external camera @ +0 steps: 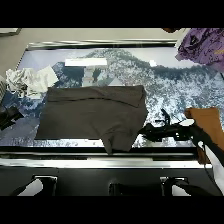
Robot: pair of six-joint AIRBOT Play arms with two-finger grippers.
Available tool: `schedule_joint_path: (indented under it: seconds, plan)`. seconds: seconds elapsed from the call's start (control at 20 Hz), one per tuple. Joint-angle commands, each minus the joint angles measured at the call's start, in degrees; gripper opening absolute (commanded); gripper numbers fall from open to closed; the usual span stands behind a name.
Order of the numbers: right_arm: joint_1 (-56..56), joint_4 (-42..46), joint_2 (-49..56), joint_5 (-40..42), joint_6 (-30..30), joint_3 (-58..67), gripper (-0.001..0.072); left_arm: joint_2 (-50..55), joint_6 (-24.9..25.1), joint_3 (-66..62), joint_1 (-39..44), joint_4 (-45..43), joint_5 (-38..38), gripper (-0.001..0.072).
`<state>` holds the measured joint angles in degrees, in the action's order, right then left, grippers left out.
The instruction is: Fold the clothes and pants, and hang the long-sleeved shirts on hangers.
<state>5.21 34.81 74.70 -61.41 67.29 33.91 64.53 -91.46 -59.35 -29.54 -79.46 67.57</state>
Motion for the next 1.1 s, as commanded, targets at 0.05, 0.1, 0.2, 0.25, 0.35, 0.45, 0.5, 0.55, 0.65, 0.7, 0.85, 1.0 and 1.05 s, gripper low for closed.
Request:
schedule_joint_path:
  seconds: [0.05,0.1,0.2,0.25,0.35,0.45,0.5,0.55,0.65,0.7,0.85,1.0,1.05]
  plan:
    - [-5.4,-3.7,3.1,4.7,-0.7,-0.8,0.0437,0.0,-0.7,0.1,0.0,0.5,1.1,0.0531]
    - [-6.5,-4.2,4.0,5.1,-0.7,-0.8,0.0434,0.0,-0.7,0.1,0.0,0.5,1.5,0.0532]
    - [-7.9,-4.2,5.0,6.1,-0.7,-0.8,0.0336,0.0,-0.7,0.1,0.0,0.4,2.6,0.0531]
    - [-8.0,-4.2,5.0,6.8,-0.6,-0.8,0.0229,0.0,-0.7,0.1,0.0,0.4,3.5,0.0531]
    - [-7.8,-4.1,4.9,7.1,-0.7,-0.8,0.0026,-0.2,0.3,0.5,-0.7,0.4,5.1,0.0532]
    - [-7.8,-4.1,4.5,6.6,-0.4,-0.8,0.0025,-1.6,1.5,3.3,-4.1,0.7,5.0,0.0532]
    - [-7.8,-4.0,3.8,6.4,-0.4,-0.8,0.0025,-2.3,2.0,5.8,-7.0,2.1,4.5,0.0532]
    - [-7.8,-3.8,2.7,6.3,-0.1,-0.8,0.0025,-2.6,4.8,8.8,-10.6,5.5,4.7,0.0531]
    - [-7.8,-3.2,0.1,6.3,0.9,-0.8,0.0025,-2.4,11.2,13.7,-16.9,13.7,4.3,0.0531]
    - [-7.9,-3.0,-1.1,6.2,1.4,-0.8,0.0025,-2.3,13.8,15.7,-19.1,17.0,3.5,0.0531]
    - [-7.9,-3.0,-3.5,5.7,1.6,-0.8,0.0026,0.0,17.4,18.1,-21.0,19.5,2.2,0.0531]
    - [-7.8,-3.0,-4.5,5.6,1.6,-0.8,0.0026,4.7,19.4,18.1,-20.7,20.5,1.3,0.0531]
    - [-7.9,-3.0,-4.5,5.6,1.6,-0.8,0.0026,5.9,19.9,18.1,-20.5,20.6,1.3,0.0531]
